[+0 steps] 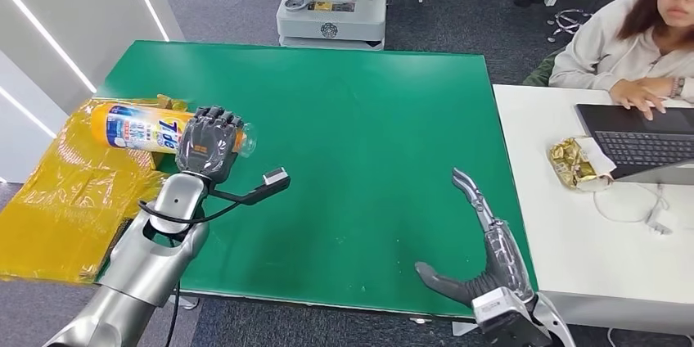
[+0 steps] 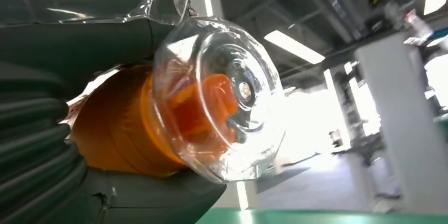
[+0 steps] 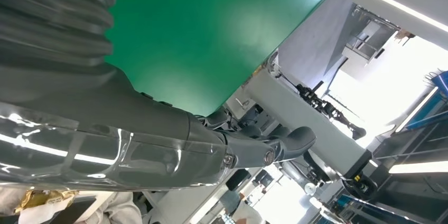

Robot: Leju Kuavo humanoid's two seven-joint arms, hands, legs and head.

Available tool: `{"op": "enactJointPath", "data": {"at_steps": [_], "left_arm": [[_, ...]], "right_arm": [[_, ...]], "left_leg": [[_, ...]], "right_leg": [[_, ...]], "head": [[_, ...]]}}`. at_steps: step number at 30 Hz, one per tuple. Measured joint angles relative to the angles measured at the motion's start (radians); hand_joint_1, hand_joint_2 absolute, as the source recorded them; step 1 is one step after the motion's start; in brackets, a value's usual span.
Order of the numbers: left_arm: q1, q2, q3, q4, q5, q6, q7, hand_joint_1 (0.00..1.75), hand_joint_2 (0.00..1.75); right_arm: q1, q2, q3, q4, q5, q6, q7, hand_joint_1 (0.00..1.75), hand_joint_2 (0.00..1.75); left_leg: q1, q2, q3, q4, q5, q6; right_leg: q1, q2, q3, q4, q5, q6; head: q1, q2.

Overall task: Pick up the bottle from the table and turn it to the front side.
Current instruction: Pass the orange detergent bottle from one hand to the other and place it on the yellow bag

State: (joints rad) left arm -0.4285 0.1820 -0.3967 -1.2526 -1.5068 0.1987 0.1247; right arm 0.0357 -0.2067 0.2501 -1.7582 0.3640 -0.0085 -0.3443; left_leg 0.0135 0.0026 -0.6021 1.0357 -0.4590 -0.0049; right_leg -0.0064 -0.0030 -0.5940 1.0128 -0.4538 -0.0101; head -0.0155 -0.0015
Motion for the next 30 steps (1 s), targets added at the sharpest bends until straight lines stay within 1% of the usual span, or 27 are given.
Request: {"op": "enactJointPath", "data": {"at_steps": [5,7,9,11,18,21,23,30], "left_arm": [[0.003,0.03,-0.005,0.066,0.0,-0.062,0.097,1.75,1.75],[0.003,0.037,-0.007,0.096,0.0,-0.077,0.114,1.75,1.75],[0.002,0.041,-0.009,0.125,0.0,-0.093,0.113,1.75,1.75],[0.002,0.042,-0.009,0.158,0.0,-0.103,0.092,1.75,1.75],[0.002,0.042,-0.005,0.247,0.0,-0.092,0.013,1.75,1.75],[0.002,0.04,0.0,0.278,0.004,-0.089,-0.077,1.75,1.75],[0.002,0.038,0.003,0.297,0.007,-0.087,-0.122,1.75,1.75],[0.002,0.034,0.017,0.331,0.009,-0.086,-0.149,1.75,1.75]], "right_arm": [[0.004,0.01,-0.001,0.003,0.012,0.013,-0.001,0.0,1.75],[0.005,0.014,-0.001,0.006,0.012,0.015,-0.001,0.0,1.75],[0.006,0.017,-0.001,0.008,0.013,0.016,-0.001,0.0,1.75],[0.007,0.019,-0.001,0.01,0.013,0.016,-0.002,0.0,1.75],[0.006,0.019,-0.001,0.026,0.013,0.017,-0.01,0.0,1.75],[-0.003,0.02,0.0,0.034,0.013,0.019,-0.016,0.0,1.75],[-0.01,0.02,0.0,0.039,0.013,0.02,-0.017,0.0,1.75],[-0.018,0.02,0.0,0.046,0.013,0.02,-0.018,0.0,1.75]], "left_leg": [[0.0,0.0,0.0,0.0,0.0,0.0],[0.0,0.0,0.0,0.0,0.0,0.0],[0.0,0.0,0.0,0.0,0.0,0.0],[0.0,0.0,0.0,0.0,0.0,0.0],[0.0,0.0,0.0,0.0,0.0,0.0],[0.0,0.0,0.0,0.0,0.0,0.0],[0.0,0.0,0.0,0.0,0.0,0.0],[0.0,0.0,0.0,0.0,0.0,0.0]], "right_leg": [[0.0,0.0,0.0,0.0,0.0,0.0],[0.0,0.0,0.0,0.0,0.0,0.0],[0.0,0.0,0.0,0.0,0.0,0.0],[0.0,0.0,0.0,0.0,0.0,0.0],[0.0,0.0,0.0,0.0,0.0,0.0],[0.0,0.0,0.0,0.0,0.0,0.0],[0.0,0.0,0.0,0.0,0.0,0.0],[0.0,0.0,0.0,0.0,0.0,0.0]], "head": [[0.0,0.0],[0.0,0.0],[0.0,0.0],[0.0,0.0],[0.0,0.0],[0.0,0.0],[0.0,0.0],[0.0,0.0]]}}
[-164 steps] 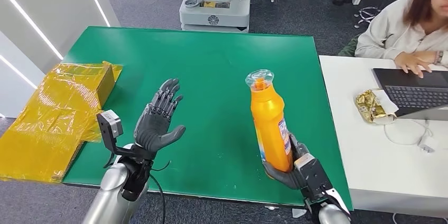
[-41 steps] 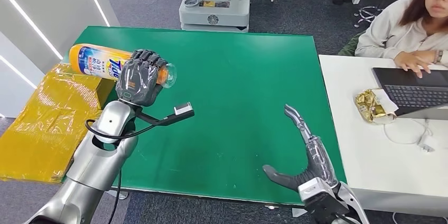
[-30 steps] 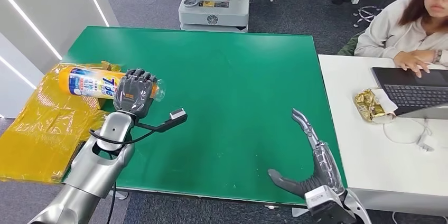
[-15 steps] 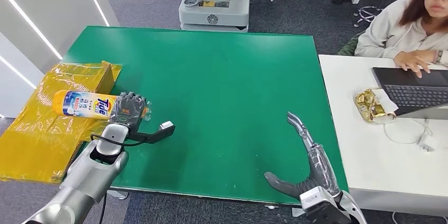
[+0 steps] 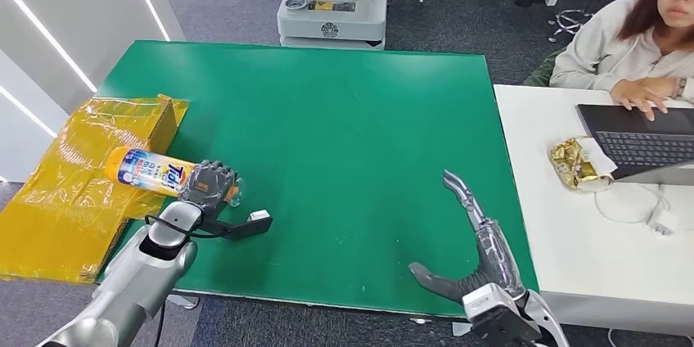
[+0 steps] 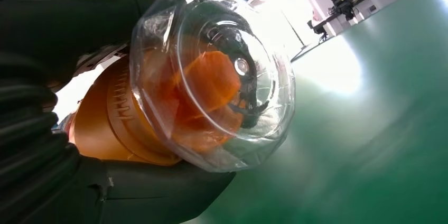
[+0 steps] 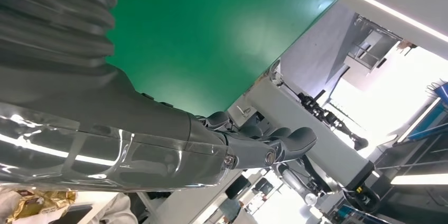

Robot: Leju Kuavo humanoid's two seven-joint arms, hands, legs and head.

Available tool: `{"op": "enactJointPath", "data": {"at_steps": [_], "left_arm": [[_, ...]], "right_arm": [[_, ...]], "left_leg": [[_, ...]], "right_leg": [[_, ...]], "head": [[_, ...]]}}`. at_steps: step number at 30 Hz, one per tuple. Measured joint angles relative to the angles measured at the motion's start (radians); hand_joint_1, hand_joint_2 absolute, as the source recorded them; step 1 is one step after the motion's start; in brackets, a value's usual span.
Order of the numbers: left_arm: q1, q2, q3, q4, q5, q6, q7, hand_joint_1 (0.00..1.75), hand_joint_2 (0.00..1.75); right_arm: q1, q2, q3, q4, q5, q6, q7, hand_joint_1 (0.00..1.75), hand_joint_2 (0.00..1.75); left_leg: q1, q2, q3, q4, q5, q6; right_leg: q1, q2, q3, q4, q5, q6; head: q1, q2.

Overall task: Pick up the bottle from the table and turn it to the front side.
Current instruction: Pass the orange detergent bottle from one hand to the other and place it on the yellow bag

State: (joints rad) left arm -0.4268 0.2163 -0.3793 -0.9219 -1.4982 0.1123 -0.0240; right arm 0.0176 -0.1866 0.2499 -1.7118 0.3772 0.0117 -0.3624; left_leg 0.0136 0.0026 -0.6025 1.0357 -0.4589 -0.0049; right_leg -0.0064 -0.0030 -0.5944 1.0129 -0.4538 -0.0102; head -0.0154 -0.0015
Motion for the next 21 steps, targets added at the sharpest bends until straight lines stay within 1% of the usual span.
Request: {"op": "enactJointPath", "data": {"at_steps": [5,10,19,20,21], "left_arm": [[-0.007,-0.004,0.002,0.024,0.005,-0.007,-0.024,1.75,1.75],[-0.04,-0.008,0.002,0.076,0.005,-0.043,-0.024,1.75,1.75],[-0.081,-0.019,0.003,0.139,-0.006,-0.095,0.088,1.75,1.75],[-0.083,-0.021,0.004,0.141,-0.007,-0.1,0.101,1.69,1.75],[-0.084,-0.023,0.005,0.143,-0.008,-0.103,0.115,1.26,1.75]], "right_arm": [[0.0,0.0,0.0,0.002,0.0,0.0,0.0,0.0,1.75],[0.0,0.0,0.0,0.002,0.003,0.006,0.004,0.0,1.75],[0.0,0.005,0.0,0.002,0.017,0.02,0.014,0.0,1.75],[-0.001,0.006,0.0,0.002,0.018,0.02,0.014,0.0,1.75],[-0.001,0.007,0.0,0.002,0.018,0.021,0.014,0.0,1.75]], "left_leg": [[0.0,0.0,0.0,0.0,0.0,0.0],[0.0,0.0,0.0,0.0,0.0,0.0],[0.0,0.0,0.0,0.0,0.0,0.0],[0.0,0.0,0.0,0.0,0.0,0.0],[0.0,0.0,0.0,0.0,0.0,0.0]], "right_leg": [[0.0,0.0,0.0,0.0,0.0,0.0],[0.0,0.0,0.0,0.0,0.0,0.0],[0.0,0.0,0.0,0.0,0.0,0.0],[0.0,0.0,0.0,0.0,0.0,0.0],[0.0,0.0,0.0,0.0,0.0,0.0]], "head": [[0.0,0.0],[0.0,0.0],[0.0,0.0],[0.0,0.0],[0.0,0.0]]}}
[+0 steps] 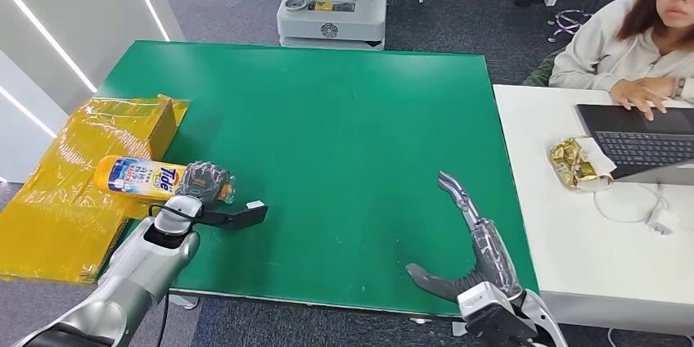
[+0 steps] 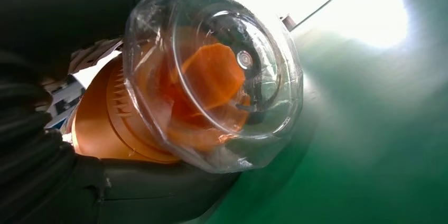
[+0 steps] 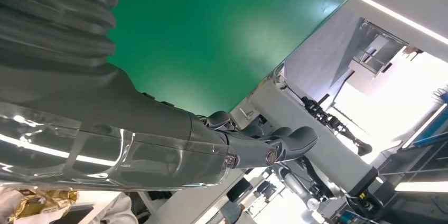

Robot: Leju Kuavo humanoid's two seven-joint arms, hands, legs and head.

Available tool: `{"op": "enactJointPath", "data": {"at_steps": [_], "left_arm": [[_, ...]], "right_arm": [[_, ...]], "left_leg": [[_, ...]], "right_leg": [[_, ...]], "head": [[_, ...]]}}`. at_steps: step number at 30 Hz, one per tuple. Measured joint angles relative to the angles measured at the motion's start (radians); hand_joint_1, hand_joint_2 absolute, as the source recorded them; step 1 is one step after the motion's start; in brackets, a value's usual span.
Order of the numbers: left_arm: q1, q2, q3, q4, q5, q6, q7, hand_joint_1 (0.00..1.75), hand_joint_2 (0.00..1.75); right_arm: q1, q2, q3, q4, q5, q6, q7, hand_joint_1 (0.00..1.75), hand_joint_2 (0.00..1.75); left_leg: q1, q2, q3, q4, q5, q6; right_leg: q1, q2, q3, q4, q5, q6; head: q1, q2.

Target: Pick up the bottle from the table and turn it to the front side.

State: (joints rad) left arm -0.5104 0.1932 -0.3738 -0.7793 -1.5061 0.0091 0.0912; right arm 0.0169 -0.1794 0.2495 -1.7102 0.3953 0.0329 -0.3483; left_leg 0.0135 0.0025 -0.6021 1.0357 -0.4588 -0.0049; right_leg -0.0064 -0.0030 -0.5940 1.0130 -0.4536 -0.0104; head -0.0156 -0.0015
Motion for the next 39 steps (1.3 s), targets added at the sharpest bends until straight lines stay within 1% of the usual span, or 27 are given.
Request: {"op": "enactJointPath", "data": {"at_steps": [2,3,7,13,16,19,22,24,27,30,33,35,38,39], "left_arm": [[-0.002,-0.004,0.001,0.004,-0.001,-0.005,0.027,0.38,1.75],[-0.003,-0.006,0.002,0.006,-0.001,-0.007,0.036,0.0,1.75],[-0.014,-0.018,0.005,0.017,-0.002,-0.008,0.042,0.0,1.75],[-0.029,-0.038,0.031,0.027,0.004,-0.004,0.004,0.0,1.75],[-0.033,-0.048,0.052,0.029,0.027,-0.007,-0.039,0.0,1.75],[-0.032,-0.059,0.077,0.031,0.092,0.004,-0.11,0.0,1.75],[-0.013,-0.077,0.103,0.021,0.221,0.039,-0.209,0.0,1.75],[0.018,-0.095,0.12,-0.004,0.328,0.059,-0.275,0.0,1.75],[0.072,-0.128,0.141,-0.067,0.476,0.079,-0.336,0.0,1.75],[0.138,-0.168,0.164,-0.176,0.728,0.088,-0.416,0.0,1.75],[0.214,-0.216,0.169,-0.328,1.004,0.1,-0.491,0.0,1.75],[0.257,-0.242,0.162,-0.424,1.113,0.118,-0.513,0.0,1.75],[0.298,-0.266,0.142,-0.533,1.203,0.144,-0.547,0.0,1.75],[0.304,-0.269,0.139,-0.548,1.216,0.147,-0.554,0.0,1.75]], "right_arm": [[0.0,0.002,0.0,0.0,0.002,0.003,0.0,0.0,1.75],[0.0,0.002,0.0,0.0,0.003,0.005,0.0,0.0,1.75],[0.0,0.002,0.0,0.0,0.014,0.011,0.0,0.0,1.75],[0.0,0.002,0.0,0.0,0.014,0.01,-0.002,0.0,1.75],[-0.002,0.002,0.0,0.0,0.014,0.01,-0.003,0.0,1.75],[-0.01,0.002,0.0,0.001,0.014,0.011,-0.003,0.0,1.75],[-0.023,0.002,0.001,0.005,0.01,0.014,-0.004,0.0,1.75],[-0.029,0.002,0.001,0.009,0.005,0.016,-0.005,0.0,1.75],[-0.034,0.002,0.001,0.016,0.001,0.016,-0.007,0.0,1.75],[-0.033,0.002,0.002,0.023,-0.013,0.012,-0.013,0.0,1.75],[-0.032,0.002,0.006,0.029,-0.046,-0.003,-0.023,0.0,1.75],[-0.03,0.002,0.009,0.033,-0.068,-0.018,-0.03,0.0,1.75],[-0.02,0.002,0.014,0.035,-0.1,-0.04,-0.039,0.0,1.75],[-0.018,0.002,0.014,0.035,-0.106,-0.045,-0.041,0.0,1.75]], "left_leg": [[0.0,0.0,0.0,0.0,0.0,0.0],[0.0,0.0,0.0,0.0,0.0,0.0],[0.0,0.0,0.0,0.0,0.0,0.0],[0.0,-0.001,0.001,0.0,0.0,0.0],[0.0,-0.001,0.002,0.0,0.0,0.0],[0.0,-0.002,0.002,0.0,0.0,0.0],[0.0,-0.002,0.002,0.0,0.0,0.0],[0.0,-0.002,0.002,0.0,0.001,0.0],[0.0,-0.002,0.002,0.0,0.0,0.0],[-0.001,-0.002,0.002,0.0,0.0,0.0],[-0.001,-0.002,0.001,0.0,0.0,0.001],[-0.001,-0.002,0.0,0.0,-0.001,0.001],[-0.001,-0.002,0.0,0.0,-0.001,0.001],[-0.001,-0.002,0.0,0.0,-0.001,0.001]], "right_leg": [[0.0,0.0,0.0,0.0,0.0,0.0],[0.0,0.0,0.0,0.0,0.0,0.0],[0.0,0.0,0.001,0.0,0.0,0.0],[0.0,-0.001,0.002,0.0,0.0,0.0],[0.0,-0.001,0.002,0.0,0.0,0.0],[0.0,-0.002,0.003,0.0,0.0,0.0],[0.0,-0.004,0.004,0.0,0.0,0.0],[0.0,-0.003,0.004,0.0,0.0,0.0],[0.0,-0.003,0.003,0.0,0.0,0.0],[0.0,-0.003,0.003,-0.001,0.0,0.0],[0.0,-0.003,0.002,-0.001,-0.001,0.001],[0.0,-0.003,0.001,-0.001,-0.001,0.001],[0.0,-0.003,0.001,-0.001,-0.001,0.001],[0.0,-0.003,0.001,-0.001,-0.001,0.001]], "head": [[0.0,0.0],[0.0,0.0],[0.0,0.0],[0.0,0.0],[0.0,0.0],[0.0,0.0],[0.0,0.0],[0.0,0.0],[0.0,0.0],[0.0,0.0],[0.0,0.0],[0.0,0.0],[0.0,0.0],[0.0,0.0]]}}
